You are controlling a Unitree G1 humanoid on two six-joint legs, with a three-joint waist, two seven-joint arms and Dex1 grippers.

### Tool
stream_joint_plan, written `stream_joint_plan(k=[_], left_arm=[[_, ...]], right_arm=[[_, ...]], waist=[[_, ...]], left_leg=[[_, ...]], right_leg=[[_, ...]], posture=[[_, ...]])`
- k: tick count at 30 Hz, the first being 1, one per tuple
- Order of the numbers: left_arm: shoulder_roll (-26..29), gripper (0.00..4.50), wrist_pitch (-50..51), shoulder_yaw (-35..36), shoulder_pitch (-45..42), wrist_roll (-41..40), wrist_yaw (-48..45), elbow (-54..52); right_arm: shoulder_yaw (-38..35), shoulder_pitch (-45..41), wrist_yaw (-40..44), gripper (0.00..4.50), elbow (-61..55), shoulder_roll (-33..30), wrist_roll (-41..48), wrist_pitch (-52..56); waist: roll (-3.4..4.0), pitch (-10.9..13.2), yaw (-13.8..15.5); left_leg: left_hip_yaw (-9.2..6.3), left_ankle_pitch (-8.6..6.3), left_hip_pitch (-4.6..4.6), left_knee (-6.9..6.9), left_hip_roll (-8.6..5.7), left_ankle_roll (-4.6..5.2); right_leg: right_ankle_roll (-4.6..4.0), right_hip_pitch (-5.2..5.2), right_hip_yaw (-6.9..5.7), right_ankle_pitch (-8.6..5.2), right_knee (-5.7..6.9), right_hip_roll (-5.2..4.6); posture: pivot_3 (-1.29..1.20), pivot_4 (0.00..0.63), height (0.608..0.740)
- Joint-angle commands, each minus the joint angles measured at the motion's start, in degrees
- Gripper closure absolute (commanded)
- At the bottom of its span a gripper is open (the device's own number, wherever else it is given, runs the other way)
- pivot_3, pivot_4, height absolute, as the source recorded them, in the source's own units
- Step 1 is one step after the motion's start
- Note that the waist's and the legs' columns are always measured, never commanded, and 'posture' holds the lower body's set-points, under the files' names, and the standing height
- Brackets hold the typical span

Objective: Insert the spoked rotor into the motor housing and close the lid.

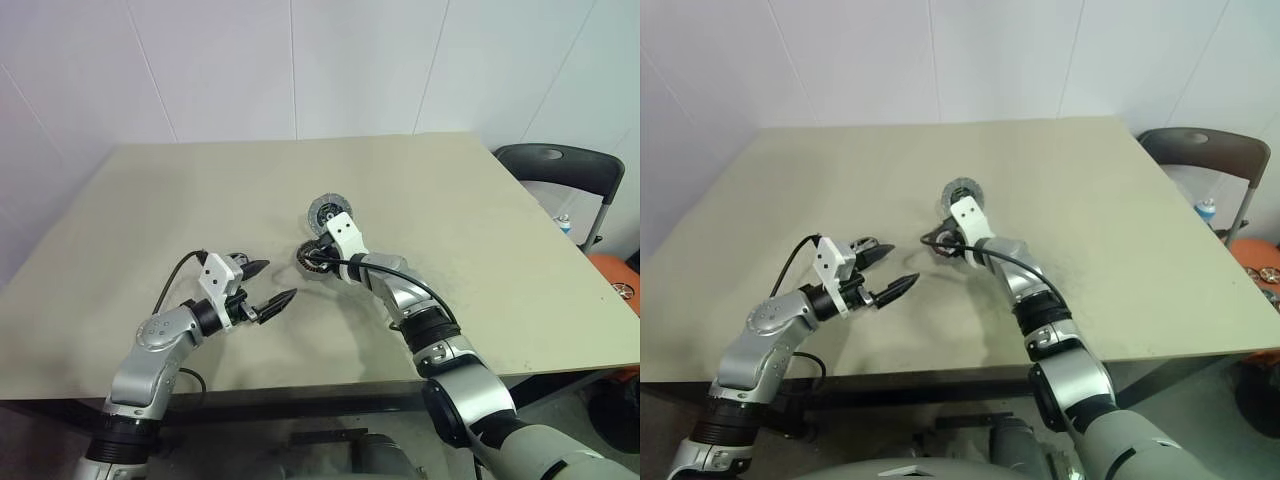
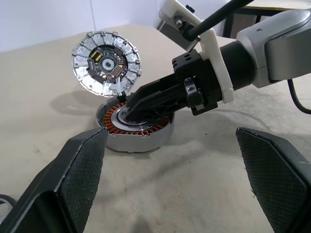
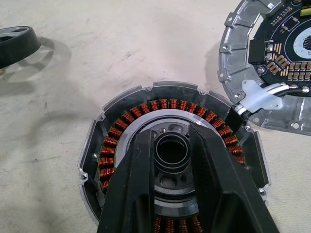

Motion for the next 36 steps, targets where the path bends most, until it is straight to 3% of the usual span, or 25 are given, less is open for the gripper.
stream_joint_plan(k=[1, 10, 17, 25, 28, 35, 36], left_arm=[[0.5, 0.0, -0.2, 0.6, -0.5, -0.1, 0.0, -2.6], [0.6, 0.0, 0.3, 0.7, -0.3, -0.2, 0.1, -3.4], [0.5, 0.0, 0.8, 0.6, -0.4, -0.2, 0.4, -3.8], [0.5, 0.0, 1.2, 0.4, -0.4, -0.1, 0.3, -3.9], [0.5, 0.0, 1.1, 0.4, -0.3, -0.1, 0.2, -3.7], [0.4, 0.0, 0.4, 0.5, -0.3, 0.1, -0.1, -3.1], [0.4, 0.0, 0.3, 0.5, -0.3, 0.2, -0.1, -3.0]], right_arm=[[-0.2, -0.4, -0.1, 3.84, -0.9, 0.9, 0.9, -0.6], [0.1, -0.2, -0.1, 3.84, -0.7, 0.7, 0.5, -0.5], [-1.7, -0.2, -0.7, 1.57, -0.6, 1.2, 1.8, -0.8], [-3.1, -0.7, -1.6, 1.57, -0.3, 1.7, 3.0, -2.5], [-2.2, -0.2, -1.4, 2.12, -0.8, 1.5, 2.4, -3.1], [-0.1, 0.2, -2.3, 4.44, 0.6, 0.5, -0.1, -3.6], [0.0, 0.2, -2.6, 4.47, 0.9, 0.4, -0.4, -3.7]], waist=[[0.0, 0.0, 0.0], [0.0, 0.0, 0.0], [0.0, 0.0, -0.2], [0.0, 0.0, 0.0], [0.0, 0.0, 0.0], [0.0, 0.0, 0.0], [0.0, 0.0, 0.0]], left_leg=[[0.0, 0.0, 0.0, 0.0, 0.0, 0.0], [0.0, 0.0, 0.0, 0.0, 0.0, 0.0], [0.01, 0.0, 0.01, 0.0, 0.0, 0.0], [0.0, 0.0, 0.0, 0.0, 0.0, -0.01], [0.0, 0.01, 0.0, 0.0, 0.0, -0.01], [0.01, 0.01, 0.0, 0.0, 0.0, -0.01], [0.01, 0.01, 0.0, 0.0, 0.0, -0.01]], right_leg=[[0.0, 0.0, 0.0, 0.0, 0.0, 0.0], [0.0, 0.0, 0.01, 0.0, 0.01, 0.0], [0.0, 0.0, 0.01, 0.0, 0.01, 0.0], [0.0, 0.0, 0.01, 0.0, 0.01, 0.0], [0.0, 0.0, 0.01, 0.0, 0.01, 0.0], [0.0, 0.0, 0.01, 0.0, 0.01, 0.0], [0.0, 0.0, 0.01, 0.0, 0.01, 0.0]], posture=[[0.0, 0.0, 0.74], [0.0, 0.0, 0.74], [0.0, 0.0, 0.74], [0.0, 0.0, 0.74], [0.0, 0.0, 0.74], [0.0, 0.0, 0.74], [0.0, 0.0, 0.74]])
